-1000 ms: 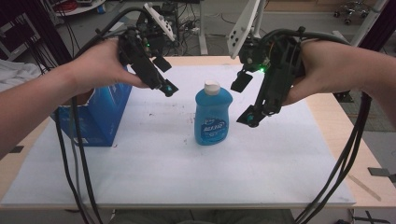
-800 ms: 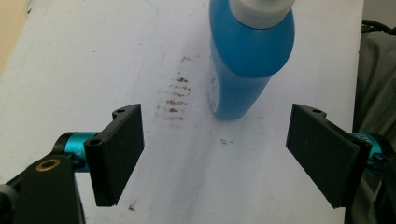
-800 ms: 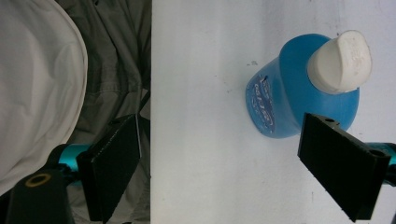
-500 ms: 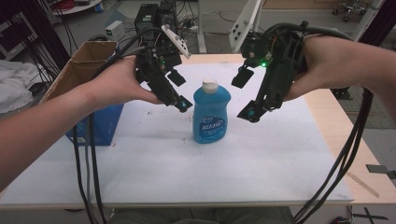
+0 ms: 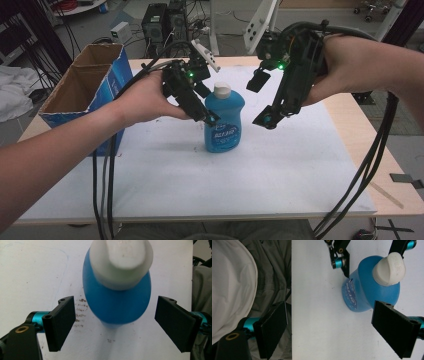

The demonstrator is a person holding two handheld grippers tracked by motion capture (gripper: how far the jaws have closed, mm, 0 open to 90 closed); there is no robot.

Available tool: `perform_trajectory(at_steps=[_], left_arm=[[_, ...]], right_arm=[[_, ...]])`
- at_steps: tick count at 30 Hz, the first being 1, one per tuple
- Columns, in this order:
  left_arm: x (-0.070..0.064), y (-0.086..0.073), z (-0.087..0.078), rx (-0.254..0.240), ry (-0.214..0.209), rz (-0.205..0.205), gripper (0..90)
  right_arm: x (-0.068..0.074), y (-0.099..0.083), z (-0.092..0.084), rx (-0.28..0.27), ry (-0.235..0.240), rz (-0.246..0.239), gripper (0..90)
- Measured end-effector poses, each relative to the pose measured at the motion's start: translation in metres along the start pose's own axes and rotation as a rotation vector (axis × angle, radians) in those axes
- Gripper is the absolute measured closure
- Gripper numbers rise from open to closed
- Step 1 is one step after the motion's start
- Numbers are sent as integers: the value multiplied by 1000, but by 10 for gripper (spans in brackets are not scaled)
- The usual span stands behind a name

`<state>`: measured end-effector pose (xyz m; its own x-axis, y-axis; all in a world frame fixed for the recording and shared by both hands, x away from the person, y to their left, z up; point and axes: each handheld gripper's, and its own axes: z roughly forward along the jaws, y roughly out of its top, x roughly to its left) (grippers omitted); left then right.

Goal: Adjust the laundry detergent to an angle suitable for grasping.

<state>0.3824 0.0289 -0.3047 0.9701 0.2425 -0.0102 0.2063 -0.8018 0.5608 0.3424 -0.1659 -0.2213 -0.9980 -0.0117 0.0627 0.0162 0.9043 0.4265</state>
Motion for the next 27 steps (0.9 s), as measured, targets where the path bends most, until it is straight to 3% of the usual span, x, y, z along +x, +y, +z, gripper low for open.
perform_trajectory(at_steps=[10,16,27], left_arm=[[-2,5,16,-15,22,-12,170],[-3,5,24,3,22,-7,170],[-1,1,30,-30,30,-45,171]], right_arm=[[0,-2,-1,-3,-3,4,128],[0,-3,-2,-3,-6,4,128],[1,-4,-3,-4,-6,10,128]])
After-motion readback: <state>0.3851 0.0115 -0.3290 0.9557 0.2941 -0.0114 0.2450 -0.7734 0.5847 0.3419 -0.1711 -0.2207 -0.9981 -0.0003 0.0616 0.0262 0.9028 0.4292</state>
